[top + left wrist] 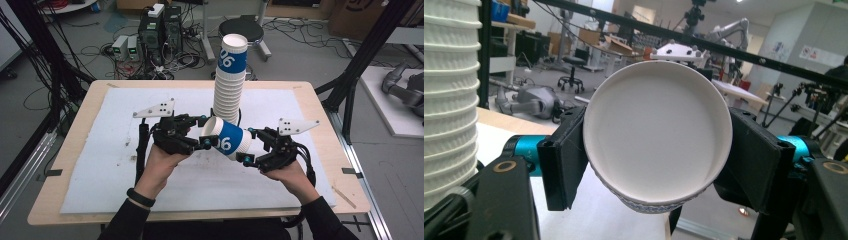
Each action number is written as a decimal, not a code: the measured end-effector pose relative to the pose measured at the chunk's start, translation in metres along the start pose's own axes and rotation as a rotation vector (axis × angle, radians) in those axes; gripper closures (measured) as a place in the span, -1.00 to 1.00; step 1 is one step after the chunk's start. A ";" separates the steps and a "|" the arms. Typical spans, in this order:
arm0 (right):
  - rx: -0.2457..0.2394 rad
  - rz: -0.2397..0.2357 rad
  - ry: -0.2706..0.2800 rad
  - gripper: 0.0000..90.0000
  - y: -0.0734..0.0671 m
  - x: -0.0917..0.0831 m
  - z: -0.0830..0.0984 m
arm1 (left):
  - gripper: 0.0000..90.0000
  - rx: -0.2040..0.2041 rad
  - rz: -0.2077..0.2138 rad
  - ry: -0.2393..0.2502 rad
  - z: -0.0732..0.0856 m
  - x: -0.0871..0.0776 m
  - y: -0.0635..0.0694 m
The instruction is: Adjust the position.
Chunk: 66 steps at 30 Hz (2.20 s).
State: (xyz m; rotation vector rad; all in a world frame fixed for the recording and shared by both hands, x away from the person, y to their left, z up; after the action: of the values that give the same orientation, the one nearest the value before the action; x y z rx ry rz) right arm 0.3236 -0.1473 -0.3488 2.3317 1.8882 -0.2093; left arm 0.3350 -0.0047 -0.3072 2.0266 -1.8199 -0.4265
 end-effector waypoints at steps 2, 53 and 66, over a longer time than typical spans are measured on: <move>0.010 0.007 0.004 -0.66 0.001 -0.001 0.000 | -0.34 -0.005 -0.001 0.016 -0.001 -0.001 0.000; -0.033 -0.010 -0.107 -0.58 0.001 -0.001 0.004 | -0.44 0.074 -0.098 -0.243 0.018 0.005 -0.002; -0.083 -0.067 -0.239 -0.57 -0.007 0.000 0.013 | -0.45 0.079 -0.102 -0.409 0.033 0.006 0.000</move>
State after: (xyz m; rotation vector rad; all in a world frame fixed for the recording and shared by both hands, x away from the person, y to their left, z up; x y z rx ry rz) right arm 0.3166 -0.1488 -0.3614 2.0882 1.8226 -0.3897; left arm 0.3200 -0.0137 -0.3359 2.2167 -1.9906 -0.8663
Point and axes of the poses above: each handheld gripper's, and its own axes: x roughly forward along the jaws, z roughly out of its underside, y roughly to its right, the point moved 9 cm from there along x, roughly forward along the jaws, and after that the axes turned 14 degrees about -x, right-handed, at the moved point
